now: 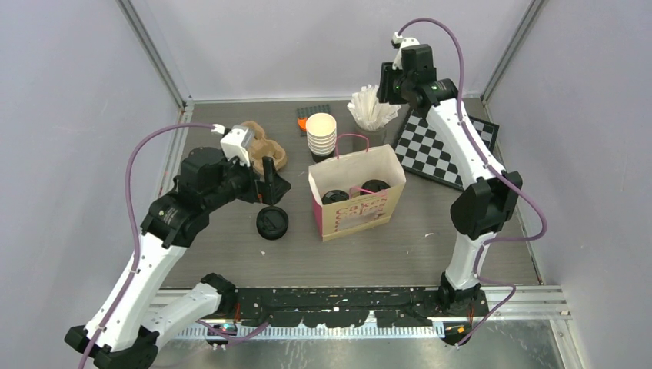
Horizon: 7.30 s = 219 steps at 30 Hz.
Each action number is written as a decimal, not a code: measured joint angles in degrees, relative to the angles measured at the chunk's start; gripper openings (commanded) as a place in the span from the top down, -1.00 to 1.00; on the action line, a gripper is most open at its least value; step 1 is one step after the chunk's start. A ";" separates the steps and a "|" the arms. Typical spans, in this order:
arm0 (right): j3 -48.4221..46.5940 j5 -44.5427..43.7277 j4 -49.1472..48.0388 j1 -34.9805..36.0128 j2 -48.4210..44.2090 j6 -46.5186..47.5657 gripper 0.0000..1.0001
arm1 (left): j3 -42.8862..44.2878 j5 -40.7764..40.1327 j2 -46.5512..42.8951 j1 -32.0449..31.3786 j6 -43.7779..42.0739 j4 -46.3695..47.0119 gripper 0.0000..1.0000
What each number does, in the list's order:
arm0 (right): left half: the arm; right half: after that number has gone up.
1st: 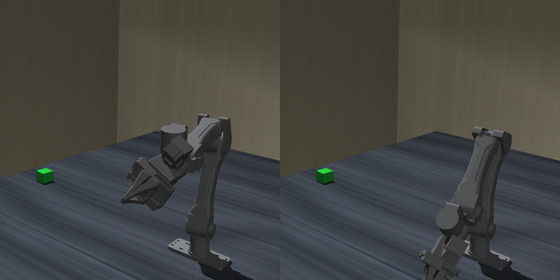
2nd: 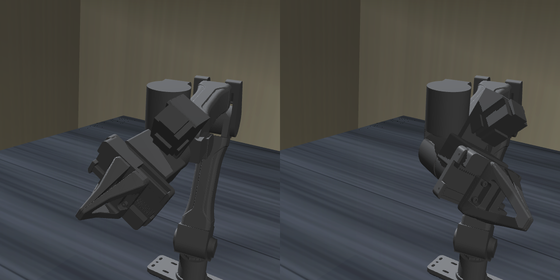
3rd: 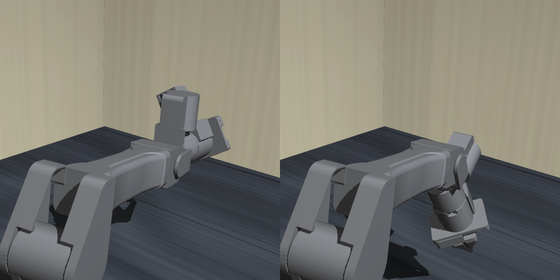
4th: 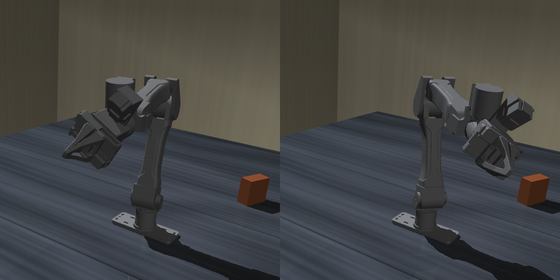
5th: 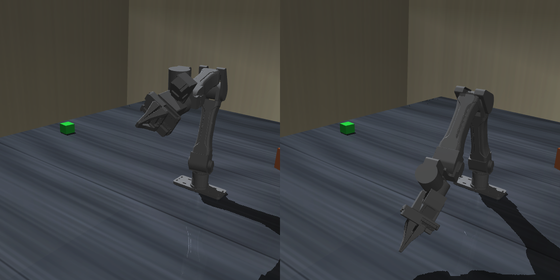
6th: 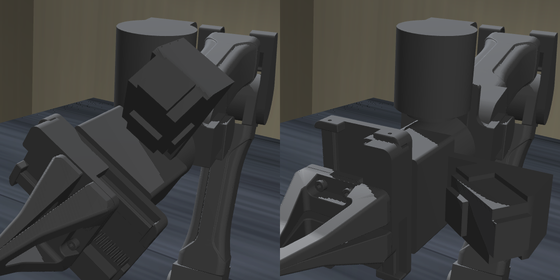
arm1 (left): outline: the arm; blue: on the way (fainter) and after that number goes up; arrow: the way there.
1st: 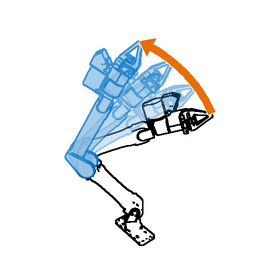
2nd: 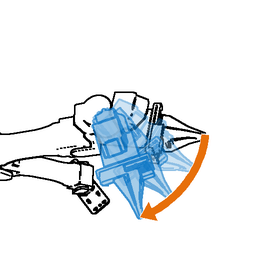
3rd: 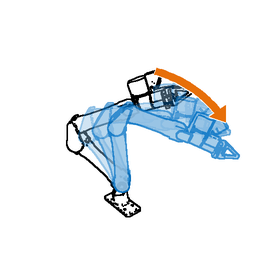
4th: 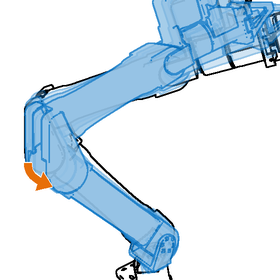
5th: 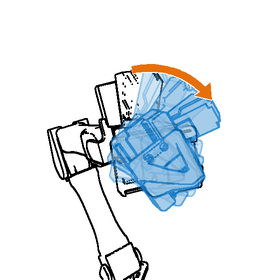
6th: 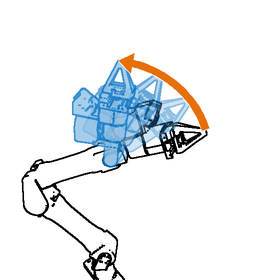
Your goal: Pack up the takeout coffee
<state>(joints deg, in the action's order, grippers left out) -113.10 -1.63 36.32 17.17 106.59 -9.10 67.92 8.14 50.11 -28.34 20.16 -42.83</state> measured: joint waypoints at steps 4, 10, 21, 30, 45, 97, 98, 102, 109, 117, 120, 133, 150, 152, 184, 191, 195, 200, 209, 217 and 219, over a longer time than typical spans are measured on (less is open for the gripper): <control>-2.51 2.12 0.70 0.00 2.80 1.16 0.20 | -0.35 0.02 -1.31 0.00 0.55 -0.42 -0.97; -3.72 3.13 1.97 0.00 4.26 1.95 0.20 | -0.81 0.26 -1.60 0.00 0.79 -0.31 -0.97; -4.04 3.41 3.26 0.00 6.10 3.19 0.36 | -1.62 1.16 -0.42 0.00 1.88 -0.24 -0.96; -5.57 3.69 3.50 0.00 7.76 3.96 0.54 | -1.64 1.36 -0.42 0.02 1.95 -0.24 -0.96; -9.16 3.65 5.53 0.00 8.72 5.64 0.96 | -1.75 1.46 -0.46 0.02 1.75 -0.15 -0.97; 7.17 10.71 24.55 0.00 -45.86 -17.16 0.99 | 2.16 -1.70 6.78 0.02 1.92 1.03 -0.95; 8.90 11.21 23.91 0.00 -45.86 -17.70 1.00 | 2.16 -1.70 6.78 0.02 1.92 1.05 -0.95; 16.96 13.16 18.32 0.00 -45.13 -19.82 0.99 | 2.16 -1.70 6.78 0.02 1.92 1.57 -0.95; 24.65 16.22 8.96 0.00 -42.95 -23.76 0.99 | 2.16 -1.68 6.71 0.02 1.95 2.40 -0.96; 32.89 18.97 1.66 0.00 -42.62 -28.55 0.98 | 1.99 -1.73 5.09 0.02 1.90 2.32 -0.96; 36.68 19.61 -0.55 0.00 -42.49 -29.09 0.90 | 1.99 -1.70 4.72 0.02 1.92 2.32 -0.95; 25.77 16.24 6.03 0.00 -33.81 -20.85 0.05 | 1.99 -2.49 3.96 0.02 1.64 0.81 -0.96; 8.33 9.66 4.72 -0.04 -8.11 6.27 0.32 | 0.81 -2.47 0.83 0.02 1.44 -1.18 -0.95; 4.74 9.62 6.73 -0.04 -5.09 8.44 0.32 | 0.81 -2.47 0.66 0.02 1.79 -1.84 -0.95; -5.68 9.88 11.15 -0.04 8.13 18.69 0.65 | 0.74 -2.54 -2.62 0.02 3.63 -4.37 -0.95; -6.51 9.84 11.76 -0.04 8.46 18.84 0.99 | 0.74 -3.02 -2.62 0.02 3.17 -5.22 -0.96; -9.07 9.73 12.15 -0.04 8.41 18.32 0.99 | 0.72 -3.63 -2.73 0.02 3.19 -5.27 -0.96; -11.45 9.60 12.41 -0.04 6.71 17.44 1.00 | -0.02 -3.61 -3.04 0.02 3.48 -4.81 -0.95; -14.29 8.33 15.06 -0.04 -2.10 14.47 1.00 | -0.76 -3.54 -2.93 0.02 3.45 -3.67 -0.95; -17.00 4.44 16.11 -0.04 -11.91 9.27 0.99 | -0.74 -1.62 0.17 0.02 3.19 -2.84 -0.95; -16.81 3.02 16.06 -0.04 -15.08 7.26 0.99 | -0.74 -1.01 0.76 0.02 3.17 -2.62 -0.95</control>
<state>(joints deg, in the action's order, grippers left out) -129.91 1.39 52.38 17.12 91.50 -1.85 67.18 7.14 50.87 -28.32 23.33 -45.45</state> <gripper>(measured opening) 0.017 0.975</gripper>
